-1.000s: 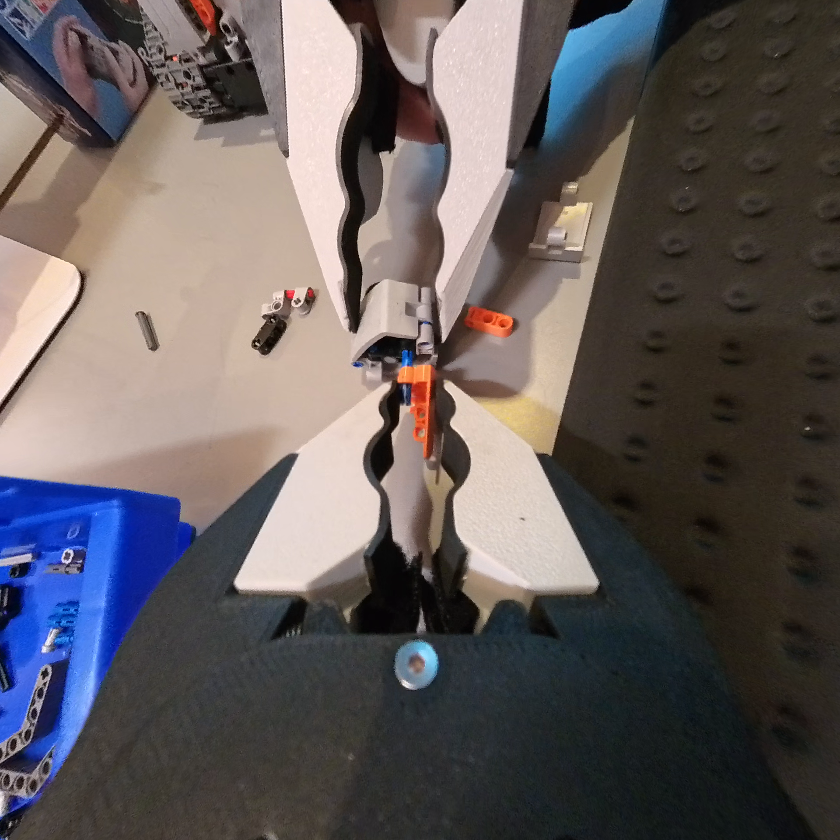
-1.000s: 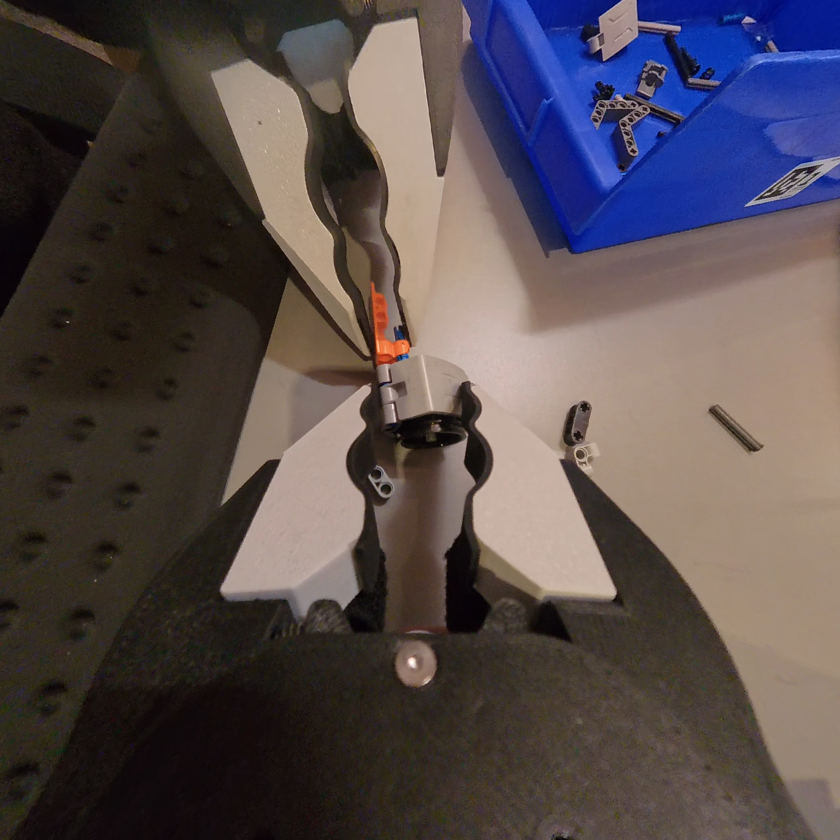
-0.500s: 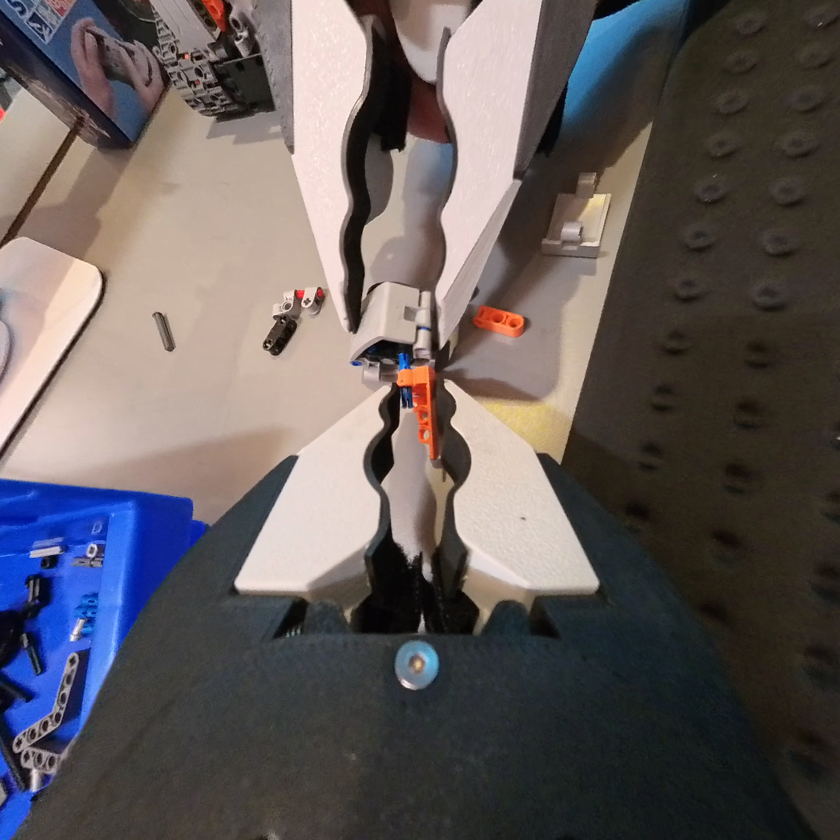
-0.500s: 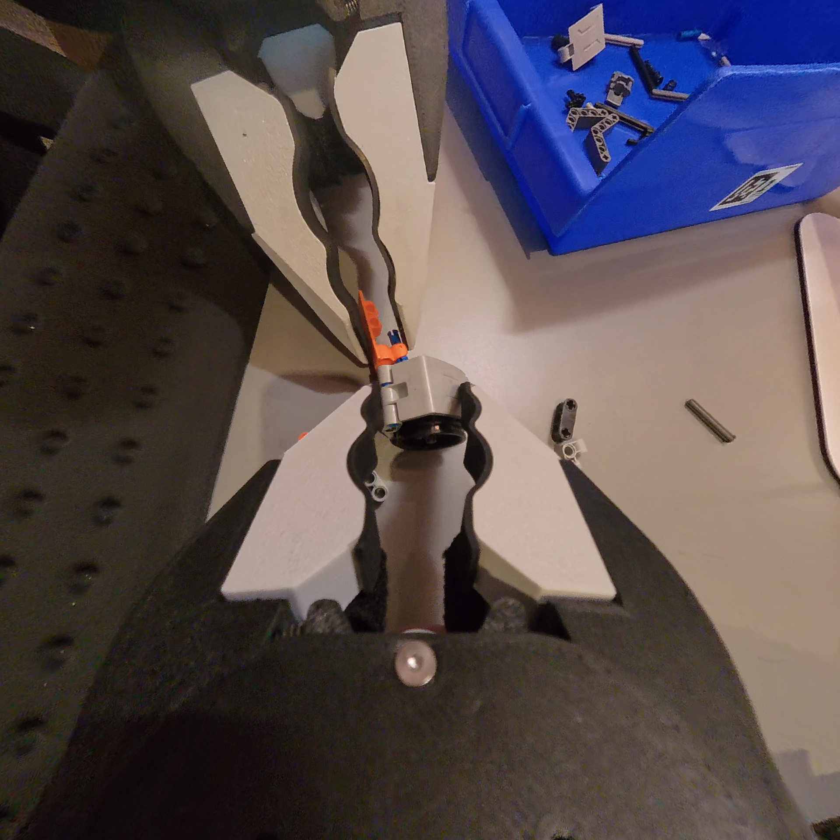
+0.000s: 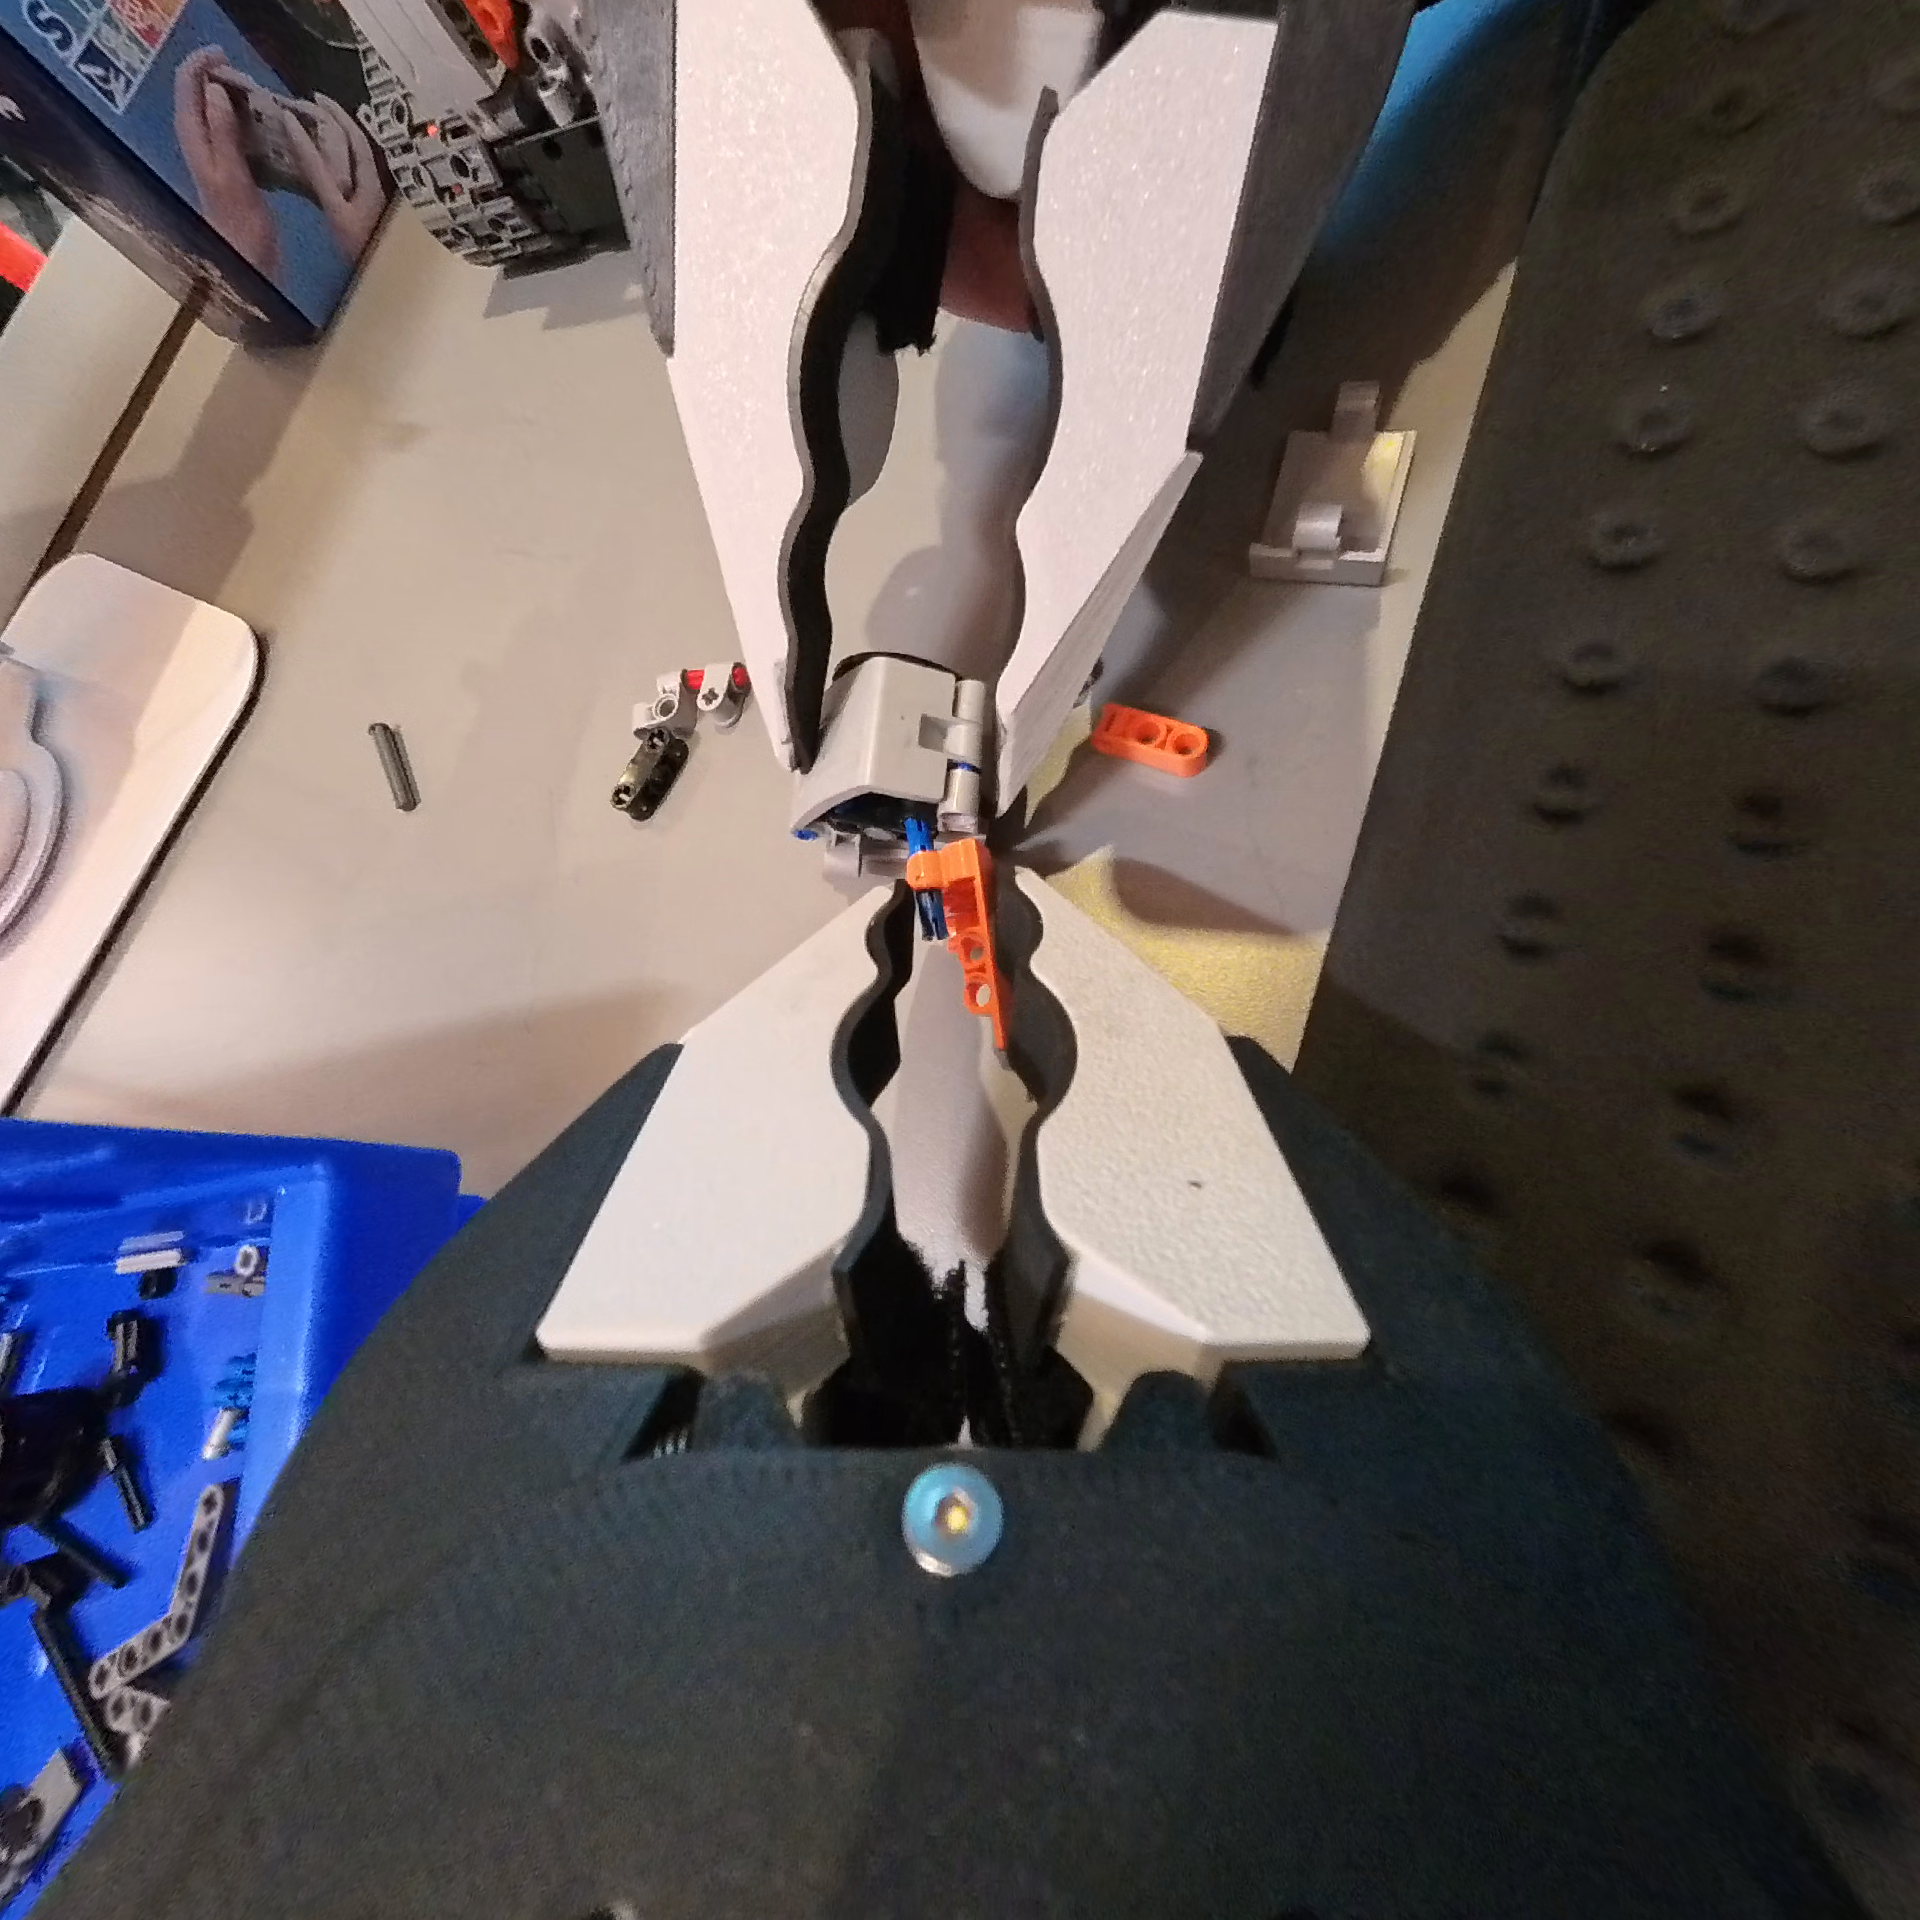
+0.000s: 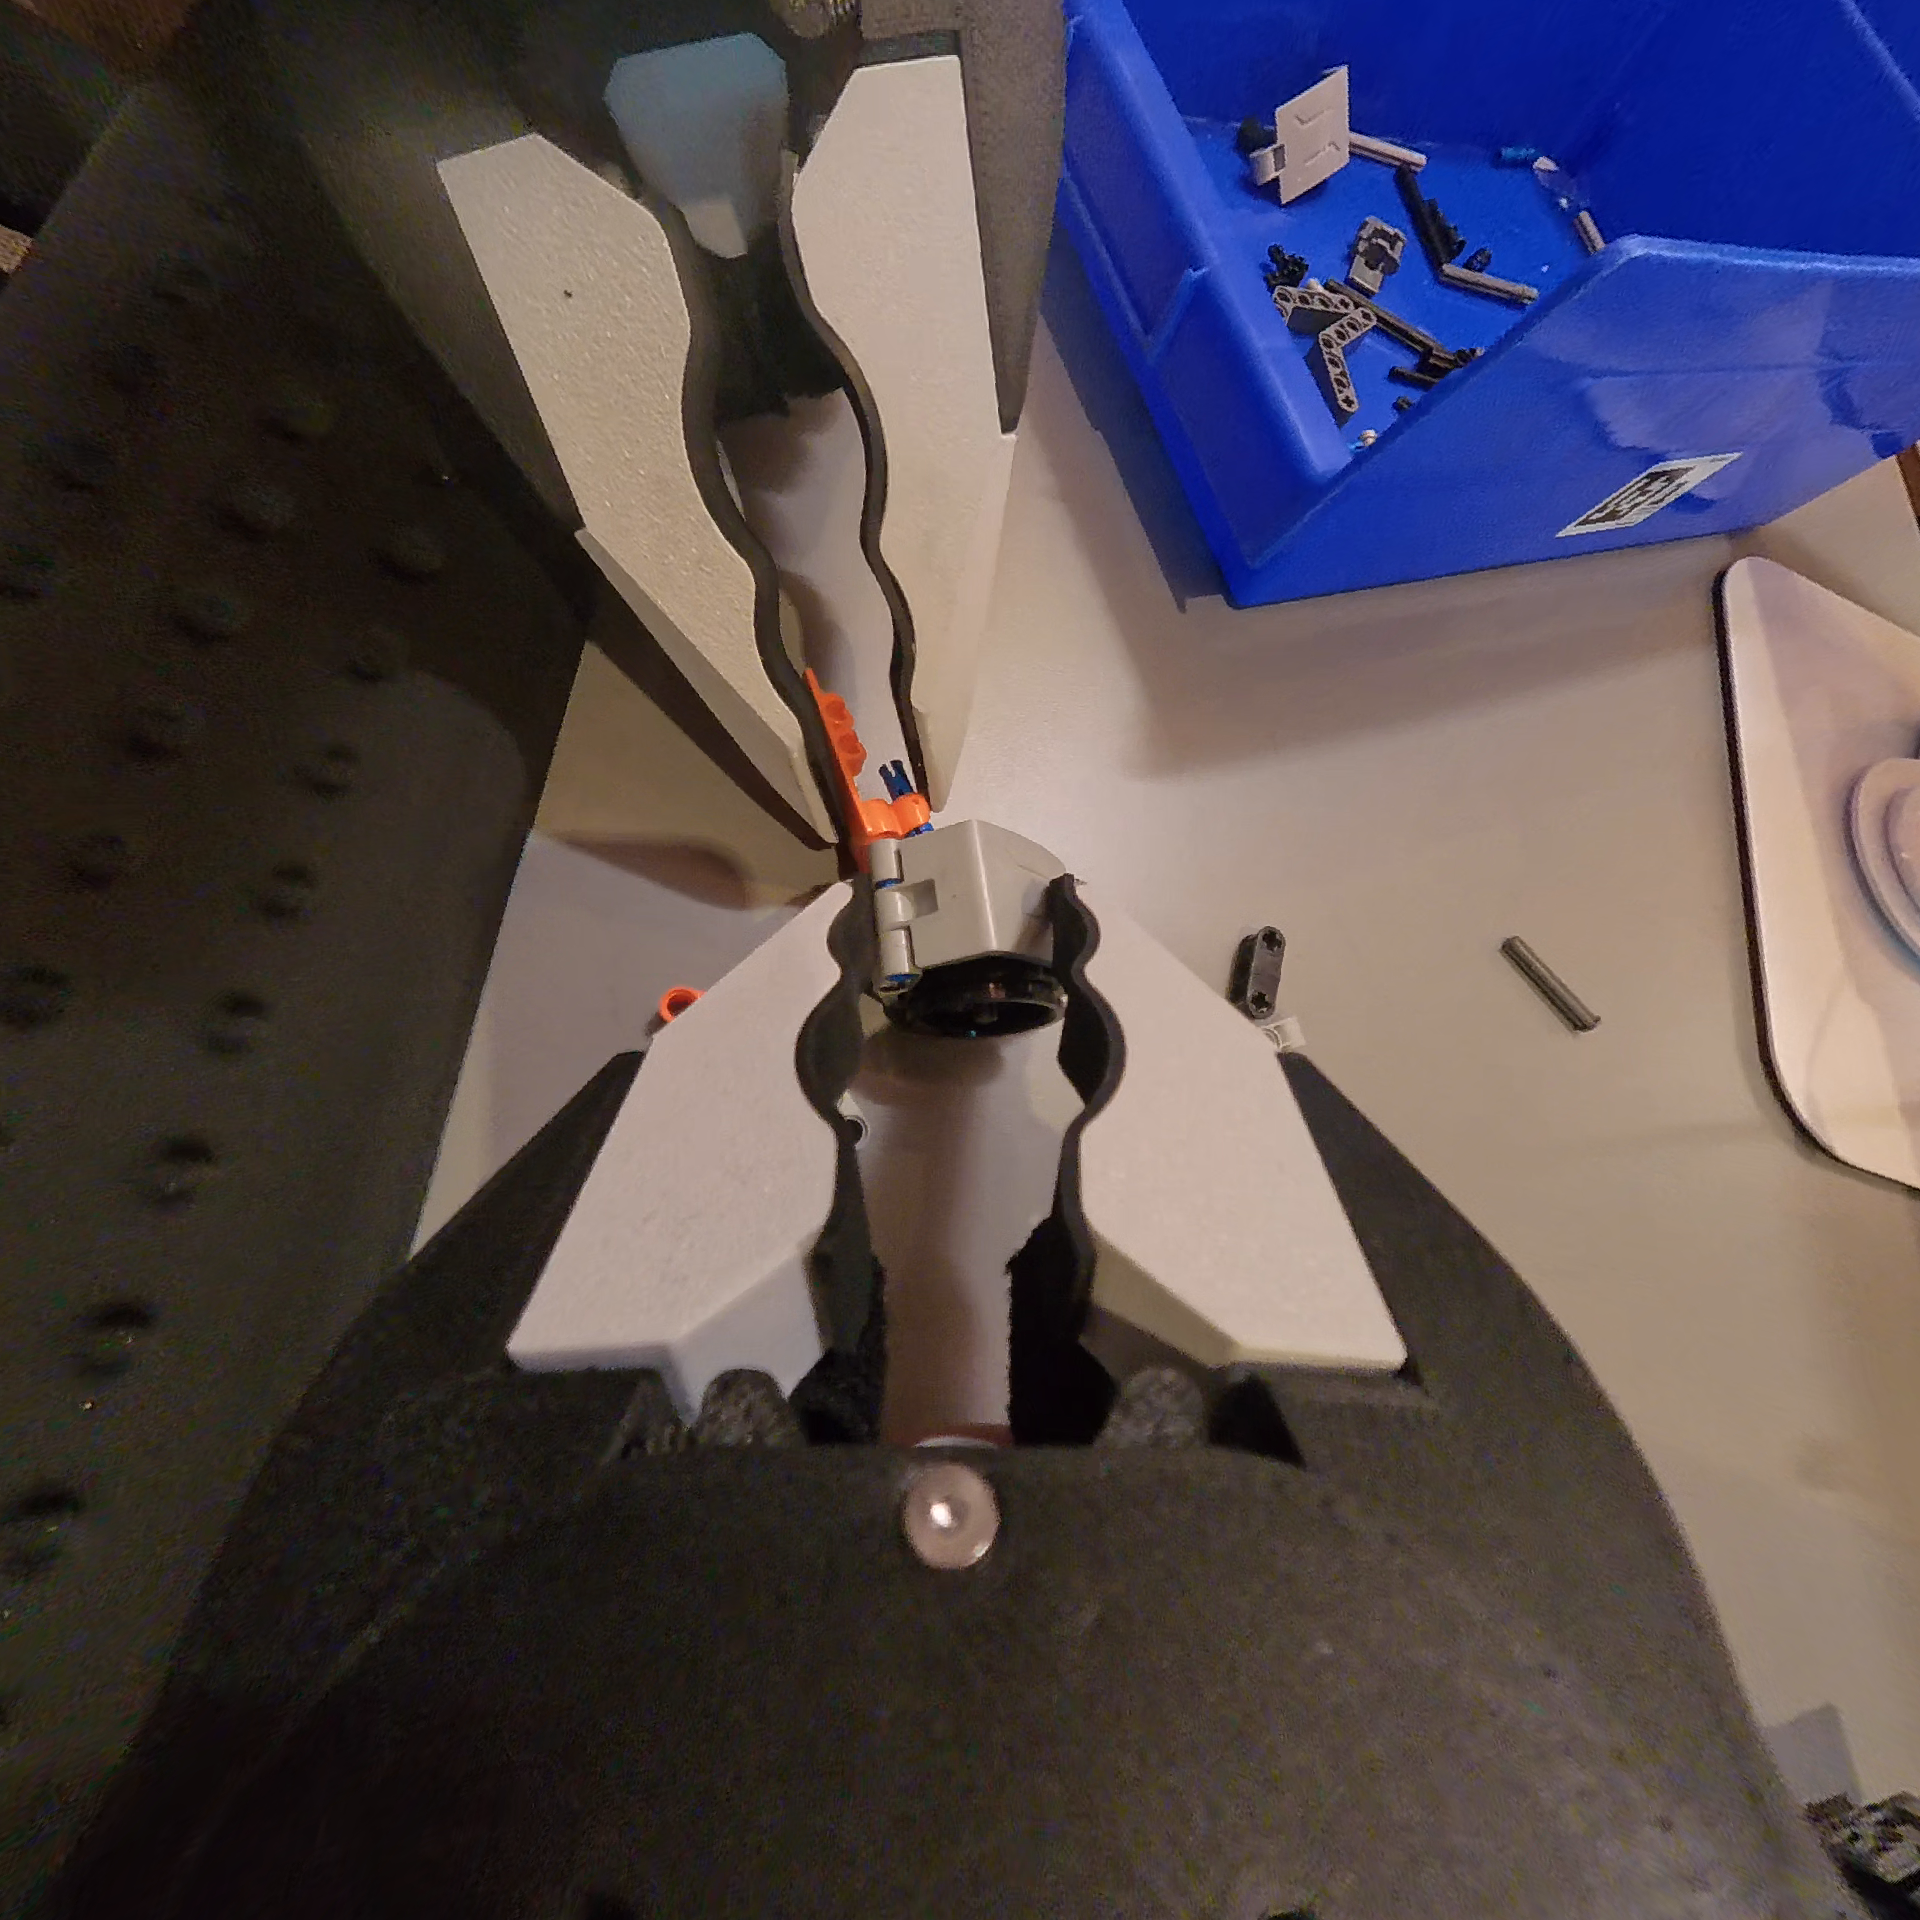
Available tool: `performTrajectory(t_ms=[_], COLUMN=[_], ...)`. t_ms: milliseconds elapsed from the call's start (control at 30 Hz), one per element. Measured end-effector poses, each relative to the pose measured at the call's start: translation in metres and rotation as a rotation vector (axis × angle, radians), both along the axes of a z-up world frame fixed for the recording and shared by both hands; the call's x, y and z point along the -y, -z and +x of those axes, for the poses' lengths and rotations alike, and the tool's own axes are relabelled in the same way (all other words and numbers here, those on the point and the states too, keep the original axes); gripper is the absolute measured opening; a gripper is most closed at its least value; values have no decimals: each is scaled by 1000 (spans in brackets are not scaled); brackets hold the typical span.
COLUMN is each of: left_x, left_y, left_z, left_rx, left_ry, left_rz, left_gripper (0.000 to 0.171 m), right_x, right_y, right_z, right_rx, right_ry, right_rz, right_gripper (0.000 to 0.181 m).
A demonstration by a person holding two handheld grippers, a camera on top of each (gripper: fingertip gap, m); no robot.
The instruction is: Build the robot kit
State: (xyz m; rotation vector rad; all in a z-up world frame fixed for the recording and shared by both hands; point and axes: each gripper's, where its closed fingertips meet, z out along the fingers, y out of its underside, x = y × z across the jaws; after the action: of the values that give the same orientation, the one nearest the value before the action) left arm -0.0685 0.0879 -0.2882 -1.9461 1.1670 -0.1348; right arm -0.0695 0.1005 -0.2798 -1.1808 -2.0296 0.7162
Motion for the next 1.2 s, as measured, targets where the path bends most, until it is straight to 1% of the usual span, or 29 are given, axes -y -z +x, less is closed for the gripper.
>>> performTrajectory(t_ms=[100, 367, 467, 500, 567, 633, 700, 733, 767, 800, 867, 933, 1100, 1167, 1200], left_x=[-2, -4, -6, -5, -4, -1, 2, 1, 2, 2, 1, 2, 2, 3, 3], left_y=[0, 0, -2, -2, -4, -4, -2, -4, -5, -5, -5, -7, -19, -22, -24], left_z=[1, 2, 2, 2, 2, 1, 0, 0, 0, 1, 1, 2, 5, 6, 6], left_rx=[-6, 44, 117, 133, 142, 153, 168, 176, 189, 209, 225, 257, 407, 450, 470], left_ry=[12, 37, 48, 54, 59, 63, 61, 60, 64, 70, 63, 67, 85, 95, 98], left_rz=[0, -33, -66, -83, -75, -83, -103, -100, -108, -125, -145, -164, -239, -268, -277], left_gripper=[11, 12, 13, 14, 25, 26, 22, 16, 14, 6, 6, 5, 5, 5, 5], right_x=[3, 0, -3, -2, 0, -1, -4, -5, -4, -4, -4, -5, -5, -6, -5], right_y=[0, 0, -1, -1, -1, -5, -11, -13, -13, -12, -13, -16, -12, -14, -15], right_z=[-1, -1, 0, 0, 1, 2, 3, 3, 4, 4, 5, 8, 12, 11, 11], right_rx=[0, 18, 34, 38, 51, 56, 50, 57, 72, 84, 88, 81, 93, 74, 73], right_ry=[-30, -48, -38, -42, -40, -37, -24, -21, -17, -13, -13, -10, -18, -19, -20], right_rz=[7, -48, -154, -162, -190, -244, -286, -312, -339, -349, -340, -325, -279, -248, -244], right_gripper=[31, 32, 32, 33, 33, 31, 28, 29, 28, 29, 31, 38, 42, 34, 34])
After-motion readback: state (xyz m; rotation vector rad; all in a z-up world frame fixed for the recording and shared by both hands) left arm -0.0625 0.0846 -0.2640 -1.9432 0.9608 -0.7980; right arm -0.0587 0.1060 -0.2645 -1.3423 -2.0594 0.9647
